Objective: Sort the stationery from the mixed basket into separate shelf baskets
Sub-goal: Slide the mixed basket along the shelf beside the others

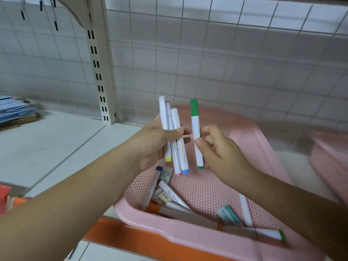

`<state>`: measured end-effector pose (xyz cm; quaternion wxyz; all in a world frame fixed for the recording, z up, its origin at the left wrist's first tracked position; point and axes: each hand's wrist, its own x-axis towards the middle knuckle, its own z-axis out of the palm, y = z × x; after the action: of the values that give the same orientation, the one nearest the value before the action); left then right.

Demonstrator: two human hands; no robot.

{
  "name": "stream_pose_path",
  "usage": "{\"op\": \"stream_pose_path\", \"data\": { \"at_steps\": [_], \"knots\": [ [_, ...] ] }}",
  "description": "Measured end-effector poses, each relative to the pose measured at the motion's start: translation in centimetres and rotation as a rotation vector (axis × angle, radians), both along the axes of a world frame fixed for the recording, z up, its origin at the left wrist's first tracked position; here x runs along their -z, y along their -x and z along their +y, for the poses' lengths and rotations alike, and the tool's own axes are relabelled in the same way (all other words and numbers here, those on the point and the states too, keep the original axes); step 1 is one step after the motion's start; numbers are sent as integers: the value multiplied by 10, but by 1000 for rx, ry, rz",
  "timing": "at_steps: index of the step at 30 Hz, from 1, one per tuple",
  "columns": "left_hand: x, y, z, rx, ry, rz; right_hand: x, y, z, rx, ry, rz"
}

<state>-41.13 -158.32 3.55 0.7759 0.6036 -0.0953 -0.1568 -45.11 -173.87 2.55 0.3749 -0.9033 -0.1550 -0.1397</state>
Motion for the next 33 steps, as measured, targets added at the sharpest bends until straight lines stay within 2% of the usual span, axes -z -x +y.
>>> {"op": "stream_pose_path", "data": {
  "at_steps": [6,12,15,19,21,28,33],
  "knots": [
    [-3,4,2,122,58,14,1,-1,1,-90,-246,143],
    [-3,5,2,104,-16,-13,6,-4,2,-106,-205,210],
    [-2,4,2,-13,-54,-24,8,-4,2,-103,-63,251],
    [-2,1,2,-159,7,-27,11,3,1,-204,351,441],
    [-1,1,2,-199,22,-34,15,6,4,-261,484,471],
    [-2,0,3,-212,103,-11,25,8,11,-294,518,441],
    [-2,-1,4,-183,114,0,26,7,11,-241,495,460]
  ]
}}
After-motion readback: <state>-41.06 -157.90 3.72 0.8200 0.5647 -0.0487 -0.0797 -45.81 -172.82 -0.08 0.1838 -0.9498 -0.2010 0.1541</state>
